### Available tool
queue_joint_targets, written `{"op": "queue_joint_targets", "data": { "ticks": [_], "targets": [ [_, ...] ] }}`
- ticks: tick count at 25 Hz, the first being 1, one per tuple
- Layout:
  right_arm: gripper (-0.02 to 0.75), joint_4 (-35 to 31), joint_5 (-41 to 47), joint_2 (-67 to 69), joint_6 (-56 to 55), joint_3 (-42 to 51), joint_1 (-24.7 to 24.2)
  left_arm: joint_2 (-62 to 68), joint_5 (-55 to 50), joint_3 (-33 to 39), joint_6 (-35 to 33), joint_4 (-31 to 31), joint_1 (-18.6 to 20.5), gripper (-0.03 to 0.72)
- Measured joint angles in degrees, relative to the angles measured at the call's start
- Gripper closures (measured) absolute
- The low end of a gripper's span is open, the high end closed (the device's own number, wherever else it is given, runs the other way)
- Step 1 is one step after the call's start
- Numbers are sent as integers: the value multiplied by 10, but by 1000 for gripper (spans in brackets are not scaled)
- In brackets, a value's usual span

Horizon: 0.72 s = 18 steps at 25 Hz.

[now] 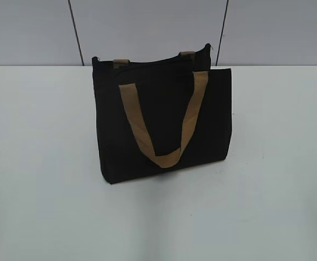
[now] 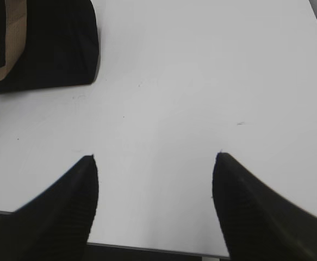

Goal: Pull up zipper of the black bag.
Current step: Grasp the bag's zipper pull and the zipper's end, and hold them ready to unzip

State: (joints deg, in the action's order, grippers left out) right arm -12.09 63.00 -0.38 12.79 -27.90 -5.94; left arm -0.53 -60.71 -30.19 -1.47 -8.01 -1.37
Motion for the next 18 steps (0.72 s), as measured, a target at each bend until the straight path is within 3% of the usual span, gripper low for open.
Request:
{"op": "queue_joint_targets", "data": {
  "ticks": [18],
  "targets": [
    [229,0,0,0,0,0,0,0,0,0,0,0,0,411]
  ]
}}
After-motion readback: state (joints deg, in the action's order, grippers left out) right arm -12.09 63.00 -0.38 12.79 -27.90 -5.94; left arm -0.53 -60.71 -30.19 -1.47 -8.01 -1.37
